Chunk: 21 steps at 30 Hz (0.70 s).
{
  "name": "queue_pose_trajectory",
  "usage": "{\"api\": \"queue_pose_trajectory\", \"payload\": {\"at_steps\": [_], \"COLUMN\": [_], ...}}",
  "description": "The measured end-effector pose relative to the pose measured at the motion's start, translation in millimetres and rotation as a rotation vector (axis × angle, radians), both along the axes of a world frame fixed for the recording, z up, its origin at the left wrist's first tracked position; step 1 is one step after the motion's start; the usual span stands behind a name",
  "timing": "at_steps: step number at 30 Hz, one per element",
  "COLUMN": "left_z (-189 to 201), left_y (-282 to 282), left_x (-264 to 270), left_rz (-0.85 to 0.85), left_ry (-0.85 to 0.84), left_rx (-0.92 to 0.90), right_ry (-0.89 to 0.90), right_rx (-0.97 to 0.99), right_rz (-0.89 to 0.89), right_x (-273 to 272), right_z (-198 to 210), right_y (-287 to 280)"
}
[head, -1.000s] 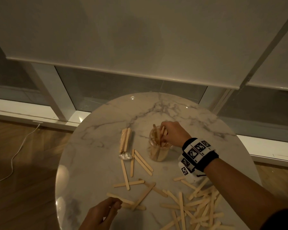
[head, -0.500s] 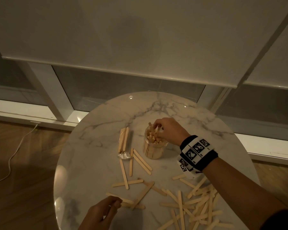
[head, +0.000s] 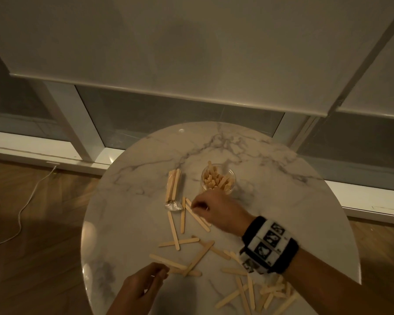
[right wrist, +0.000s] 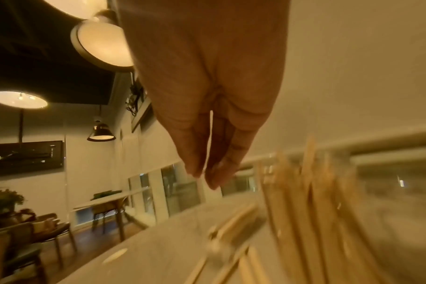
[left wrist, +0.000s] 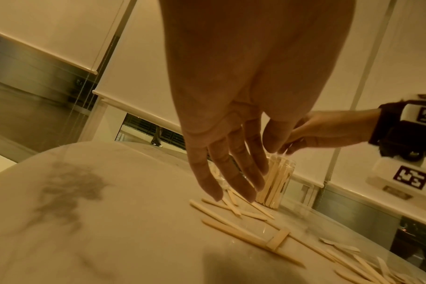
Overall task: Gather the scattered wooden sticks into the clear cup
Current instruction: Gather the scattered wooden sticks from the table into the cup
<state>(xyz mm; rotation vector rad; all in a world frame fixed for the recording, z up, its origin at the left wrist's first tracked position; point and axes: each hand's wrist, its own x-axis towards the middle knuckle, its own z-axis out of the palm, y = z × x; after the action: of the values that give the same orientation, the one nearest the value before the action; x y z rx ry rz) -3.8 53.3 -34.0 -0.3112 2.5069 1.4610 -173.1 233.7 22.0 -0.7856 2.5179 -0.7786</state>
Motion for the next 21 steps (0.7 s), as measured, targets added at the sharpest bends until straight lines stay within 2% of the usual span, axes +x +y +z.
{"api": "queue_pose_trajectory", "payload": {"at_steps": [2,4,8,11,14,16,21], "left_z": [-1,-2,-4,-7,-11,-11,-9], "left_y": [0,-1,-6,-10,-14,-14,-13], "left_x": [4,8,17,23,25,24,22], "left_rz": [0.007,0.012,0.018,0.064,0.055,0.054,0.026], "left_ry": [-0.016,-0.032,-0.08,-0.092,-0.073,-0.067,-0.061], "left_rx": [0.009,0.012,0.008,-0.006,-0.034,-0.028,-0.019], "right_ry": [-0.131,-0.17,-0.094,-0.01,0.109,0.132,-0.047], "right_rx": [0.156,0.306,0.396,0.43,0.385,0.362,0.241], "right_rz": [-0.005,-0.028,-0.148,-0.174,-0.114,-0.013,0.232], "right_x": [3,0,0,8,15,19,25], "right_z": [-28,-52,-86,-93,-94,-94,-88], "right_y": [-16,-31,-54,-60,-57,-49,-13]}}
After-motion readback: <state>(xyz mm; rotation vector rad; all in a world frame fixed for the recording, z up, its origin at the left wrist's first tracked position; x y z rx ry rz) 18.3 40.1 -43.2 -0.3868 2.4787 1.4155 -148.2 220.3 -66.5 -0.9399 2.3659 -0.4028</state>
